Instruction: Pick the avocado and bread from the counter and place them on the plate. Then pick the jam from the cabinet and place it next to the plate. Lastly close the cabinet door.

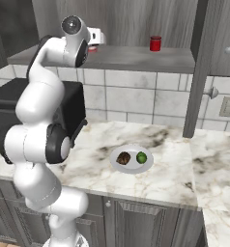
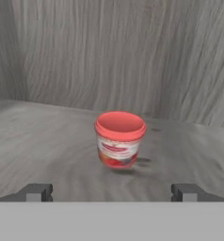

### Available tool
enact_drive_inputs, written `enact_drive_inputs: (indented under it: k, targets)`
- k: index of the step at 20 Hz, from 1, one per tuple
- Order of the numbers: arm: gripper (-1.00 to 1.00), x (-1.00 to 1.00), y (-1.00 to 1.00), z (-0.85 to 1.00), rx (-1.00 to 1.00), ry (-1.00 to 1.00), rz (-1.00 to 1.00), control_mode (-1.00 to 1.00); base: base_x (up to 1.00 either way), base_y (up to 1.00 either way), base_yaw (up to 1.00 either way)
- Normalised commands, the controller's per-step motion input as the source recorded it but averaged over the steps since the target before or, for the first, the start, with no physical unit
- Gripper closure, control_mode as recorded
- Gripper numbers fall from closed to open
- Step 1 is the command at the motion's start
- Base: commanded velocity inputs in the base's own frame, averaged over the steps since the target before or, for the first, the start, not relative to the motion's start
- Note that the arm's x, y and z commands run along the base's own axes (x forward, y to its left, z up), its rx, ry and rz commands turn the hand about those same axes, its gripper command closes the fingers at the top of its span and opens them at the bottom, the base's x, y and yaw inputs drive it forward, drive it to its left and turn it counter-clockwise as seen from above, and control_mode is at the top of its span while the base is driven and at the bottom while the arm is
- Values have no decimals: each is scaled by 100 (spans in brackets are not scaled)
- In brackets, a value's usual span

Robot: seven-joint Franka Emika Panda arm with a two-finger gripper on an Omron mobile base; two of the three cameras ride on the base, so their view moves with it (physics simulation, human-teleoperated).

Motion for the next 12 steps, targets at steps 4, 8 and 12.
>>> enact_drive_inputs:
  k: [4,8,12]
  targets:
    - [-100,16,0,-8,0,3,0,-100,0,0,0]
    - [-100,19,0,-5,0,0,0,-100,0,0,0]
    - [-100,21,0,-1,0,0,0,-100,0,0,0]
